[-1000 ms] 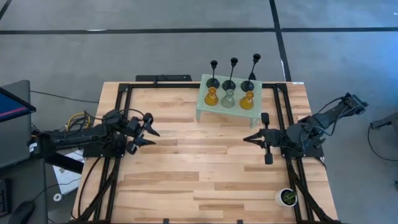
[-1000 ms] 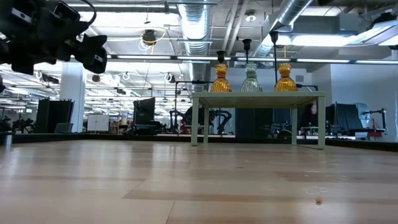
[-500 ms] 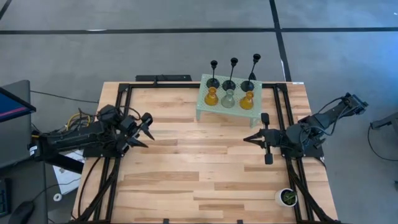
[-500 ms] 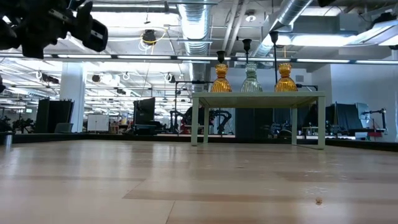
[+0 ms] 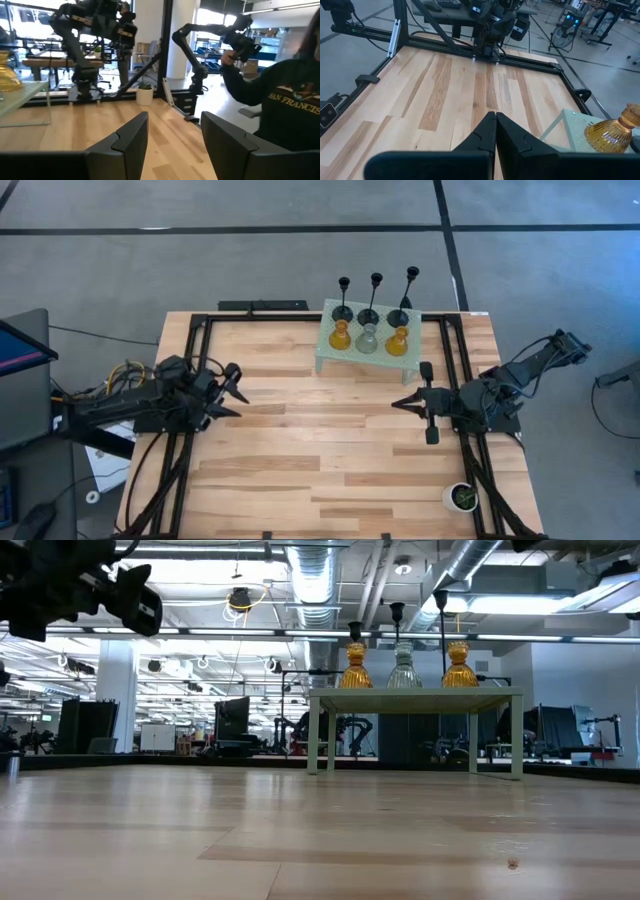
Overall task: Pick & Place candle stick holders
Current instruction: Return to Home Position
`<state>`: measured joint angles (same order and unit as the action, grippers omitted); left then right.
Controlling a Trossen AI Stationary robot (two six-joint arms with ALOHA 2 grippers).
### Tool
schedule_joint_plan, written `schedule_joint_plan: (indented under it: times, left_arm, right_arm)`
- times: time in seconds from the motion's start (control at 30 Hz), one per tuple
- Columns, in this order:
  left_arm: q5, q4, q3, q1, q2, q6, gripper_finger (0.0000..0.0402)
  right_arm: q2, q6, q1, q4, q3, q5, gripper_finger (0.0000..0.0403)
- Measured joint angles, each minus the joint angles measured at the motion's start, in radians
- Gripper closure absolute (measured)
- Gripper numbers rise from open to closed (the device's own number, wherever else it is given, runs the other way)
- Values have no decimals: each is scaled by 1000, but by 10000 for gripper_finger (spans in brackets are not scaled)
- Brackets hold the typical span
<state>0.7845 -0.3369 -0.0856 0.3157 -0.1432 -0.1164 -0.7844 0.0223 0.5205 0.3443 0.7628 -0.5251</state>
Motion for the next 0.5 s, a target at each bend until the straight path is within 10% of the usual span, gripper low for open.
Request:
schedule_joint_plan:
  times: [0.5]
  left_arm:
    - [-139,119,-44,-195,39,112,220]
  right_arm:
    - [0,6,0,0,0,1,403]
